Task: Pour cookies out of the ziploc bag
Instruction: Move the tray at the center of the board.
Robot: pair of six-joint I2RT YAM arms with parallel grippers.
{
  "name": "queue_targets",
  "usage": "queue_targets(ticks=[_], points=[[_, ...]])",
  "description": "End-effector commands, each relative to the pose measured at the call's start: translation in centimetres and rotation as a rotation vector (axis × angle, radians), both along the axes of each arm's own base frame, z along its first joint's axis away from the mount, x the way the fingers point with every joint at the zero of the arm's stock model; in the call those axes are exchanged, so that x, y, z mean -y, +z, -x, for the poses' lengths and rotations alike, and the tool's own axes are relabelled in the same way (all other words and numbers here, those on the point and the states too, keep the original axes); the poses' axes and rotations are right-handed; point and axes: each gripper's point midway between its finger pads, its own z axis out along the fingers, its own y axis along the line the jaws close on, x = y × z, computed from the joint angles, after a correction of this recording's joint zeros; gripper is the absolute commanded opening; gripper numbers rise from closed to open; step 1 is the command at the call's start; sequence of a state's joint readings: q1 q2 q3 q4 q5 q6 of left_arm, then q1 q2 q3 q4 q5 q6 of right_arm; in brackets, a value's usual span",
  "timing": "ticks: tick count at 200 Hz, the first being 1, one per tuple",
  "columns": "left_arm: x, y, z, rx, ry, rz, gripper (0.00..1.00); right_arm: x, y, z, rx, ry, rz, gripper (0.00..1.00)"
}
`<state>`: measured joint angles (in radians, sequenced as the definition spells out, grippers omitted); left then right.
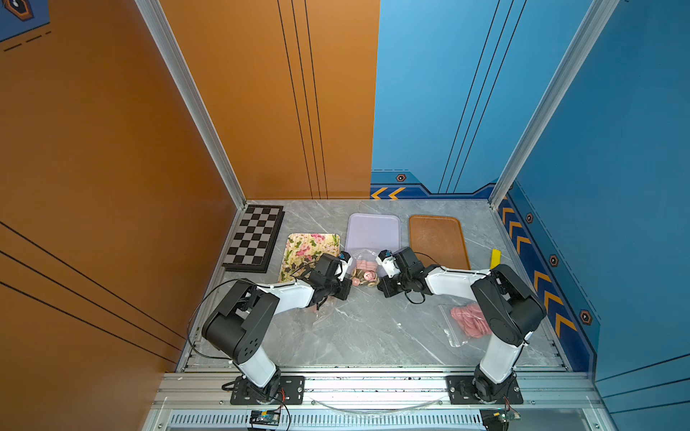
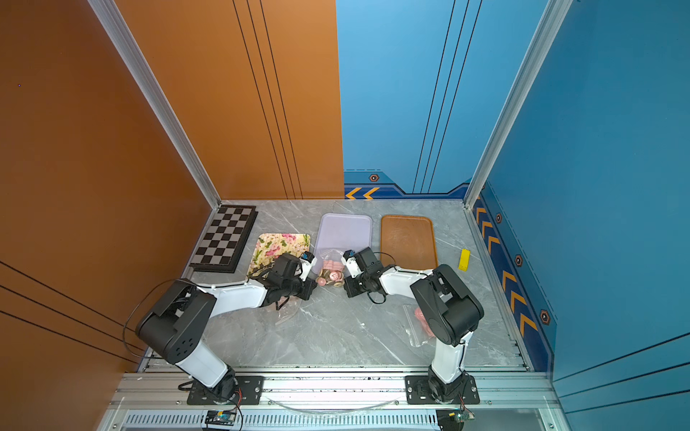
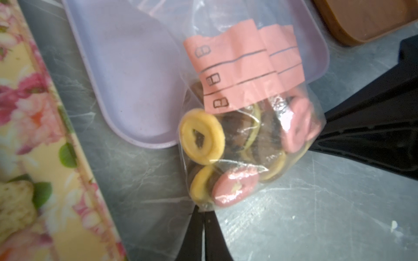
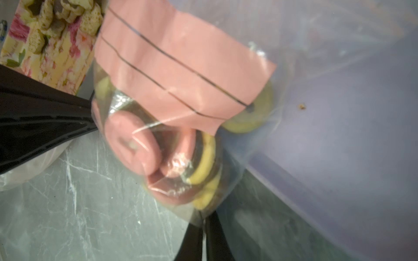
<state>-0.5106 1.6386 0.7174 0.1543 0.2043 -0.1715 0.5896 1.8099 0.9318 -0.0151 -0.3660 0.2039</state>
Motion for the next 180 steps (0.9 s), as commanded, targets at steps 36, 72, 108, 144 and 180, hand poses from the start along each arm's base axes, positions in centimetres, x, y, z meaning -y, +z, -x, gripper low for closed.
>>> queue_targets(ticks=[36,72,108,144,180], points=[[0.5,2.2,-1.1,0.06,-0.002,0.044,0.0,-0.9,1.5,-0.5,0.027,0.025,-0.016,0.0],[0.7,3.9,-2.4,0.102,0.021,0.057,0.0,-1.2,3.1,-1.5,0.053,0.021,-0.03,0.0],[1.2,5.5,-4.2,0.141,0.048,0.07,0.0,-1.3,5.2,-3.3,0.096,0.007,-0.044,0.0],[2.1,6.8,-6.4,0.166,0.06,0.092,0.0,-0.8,7.0,-5.6,0.136,-0.023,-0.063,0.0],[3.3,6.9,-10.0,0.169,0.073,0.105,0.0,0.7,7.1,-8.9,0.172,-0.084,-0.041,0.0]])
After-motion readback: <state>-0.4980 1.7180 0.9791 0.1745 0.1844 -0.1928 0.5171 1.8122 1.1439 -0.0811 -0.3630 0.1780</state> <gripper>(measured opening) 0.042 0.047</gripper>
